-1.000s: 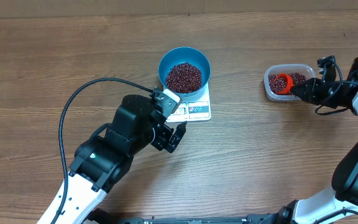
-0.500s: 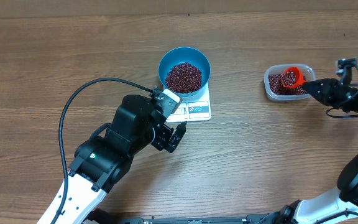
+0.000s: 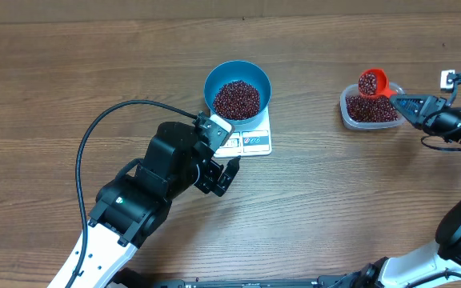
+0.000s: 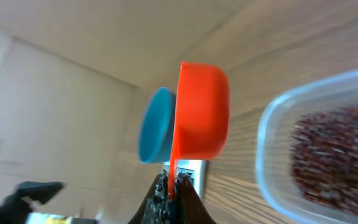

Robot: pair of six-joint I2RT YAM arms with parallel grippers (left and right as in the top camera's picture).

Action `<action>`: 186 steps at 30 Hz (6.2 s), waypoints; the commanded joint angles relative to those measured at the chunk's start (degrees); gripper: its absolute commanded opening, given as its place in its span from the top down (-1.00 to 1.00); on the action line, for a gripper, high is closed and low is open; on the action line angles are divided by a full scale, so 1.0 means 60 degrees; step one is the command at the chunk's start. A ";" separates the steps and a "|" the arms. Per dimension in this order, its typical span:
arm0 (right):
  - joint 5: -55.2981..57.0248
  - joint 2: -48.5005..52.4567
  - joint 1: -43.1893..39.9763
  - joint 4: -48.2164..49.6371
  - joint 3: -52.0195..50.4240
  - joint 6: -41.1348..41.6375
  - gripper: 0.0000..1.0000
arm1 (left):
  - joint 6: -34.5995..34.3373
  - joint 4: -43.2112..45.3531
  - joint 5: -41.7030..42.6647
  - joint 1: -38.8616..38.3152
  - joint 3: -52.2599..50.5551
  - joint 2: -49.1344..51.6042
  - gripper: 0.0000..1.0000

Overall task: Scoop item into bowl and weigh 150g on scale
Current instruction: 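Lift the filled scoop and carry it left over the teal bowl, then tilt the scoop with the right gripper to pour beans into the bowl, then move the empty scoop back over the bean tub with the right gripper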

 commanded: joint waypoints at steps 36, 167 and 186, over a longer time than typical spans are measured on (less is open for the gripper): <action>0.2310 0.0055 0.6251 0.5129 -0.0044 0.2572 0.93 | 0.0186 0.0007 0.0091 0.0044 -0.0076 0.0055 -0.99; 0.5818 -0.2084 0.5861 0.5548 -0.0033 -0.2896 0.93 | 0.0186 0.0007 0.0091 0.0044 -0.0076 0.0055 -0.98; 0.9286 -0.3217 0.3483 0.1071 -0.0033 -0.0707 0.93 | 0.0186 0.0007 0.0091 0.0044 -0.0076 0.0055 -0.99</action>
